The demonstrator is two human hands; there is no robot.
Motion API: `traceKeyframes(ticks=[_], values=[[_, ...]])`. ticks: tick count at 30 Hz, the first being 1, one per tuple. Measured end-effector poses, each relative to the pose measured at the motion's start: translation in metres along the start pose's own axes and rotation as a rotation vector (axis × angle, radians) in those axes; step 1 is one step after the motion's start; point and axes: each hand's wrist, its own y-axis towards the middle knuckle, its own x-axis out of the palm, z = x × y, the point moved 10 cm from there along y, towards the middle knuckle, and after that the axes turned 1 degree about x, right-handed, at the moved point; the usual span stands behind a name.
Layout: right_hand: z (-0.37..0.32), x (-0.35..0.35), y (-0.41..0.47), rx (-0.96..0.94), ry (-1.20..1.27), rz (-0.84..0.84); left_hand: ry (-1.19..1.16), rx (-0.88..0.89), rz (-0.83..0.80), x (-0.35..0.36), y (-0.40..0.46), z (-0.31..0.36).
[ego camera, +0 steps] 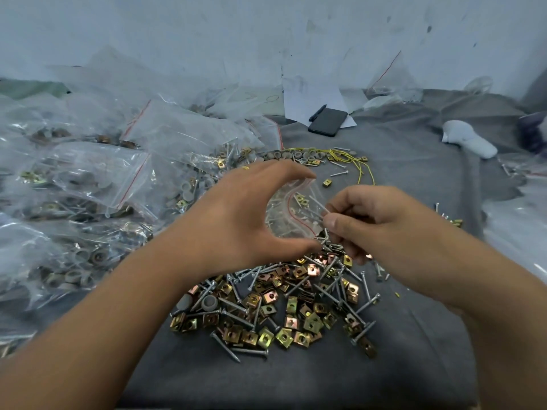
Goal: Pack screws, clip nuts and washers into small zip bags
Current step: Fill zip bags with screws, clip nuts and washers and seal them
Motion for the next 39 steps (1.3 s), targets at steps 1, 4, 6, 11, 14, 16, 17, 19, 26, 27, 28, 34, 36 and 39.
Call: traceKeyframes(ticks=[1, 4, 6, 11, 14, 16, 17, 19, 26, 27, 28, 34, 36, 39], values=[[-0.001, 0.000, 0.000, 0.007, -0.077, 0.013, 0.017, 0.008, -0.006, 0.001, 0.001, 0.001], [-0.007, 0.003, 0.002, 0.017, -0.199, 0.040, 0.053, 0.037, -0.013, 0.002, 0.002, 0.007], [-0.013, 0.007, 0.002, 0.015, -0.214, 0.044, 0.061, 0.041, -0.023, 0.002, 0.002, 0.008], [-0.023, 0.009, 0.003, -0.028, 0.066, 0.032, 0.103, 0.050, -0.061, 0.006, 0.004, 0.004], [-0.022, -0.003, 0.001, -0.062, 0.206, 0.052, 0.100, 0.027, -0.065, 0.008, 0.003, -0.002], [-0.015, -0.017, -0.002, -0.062, 0.222, 0.091, 0.099, 0.021, -0.062, 0.007, 0.002, -0.005], [-0.011, -0.022, -0.003, -0.052, 0.175, 0.095, 0.096, 0.021, -0.063, 0.006, 0.001, -0.005], [0.001, -0.023, -0.007, 0.010, -0.006, 0.040, 0.085, 0.030, -0.067, 0.006, 0.000, -0.006], [0.029, 0.014, -0.020, 0.395, -0.761, -0.236, 0.019, 0.021, -0.024, -0.004, -0.004, -0.010], [0.029, 0.014, -0.019, 0.397, -0.788, -0.216, 0.016, 0.023, -0.016, -0.005, -0.004, -0.011], [0.028, 0.013, -0.018, 0.393, -0.803, -0.198, 0.017, 0.026, -0.009, -0.006, -0.004, -0.011], [0.030, 0.000, -0.010, 0.334, -0.748, -0.097, 0.026, 0.008, 0.001, -0.009, -0.004, -0.014], [0.028, 0.001, -0.006, 0.283, -0.766, -0.061, 0.031, 0.009, 0.005, -0.008, -0.003, -0.014], [0.023, 0.004, 0.001, 0.205, -0.767, 0.003, 0.038, 0.005, 0.010, -0.008, -0.003, -0.014]])
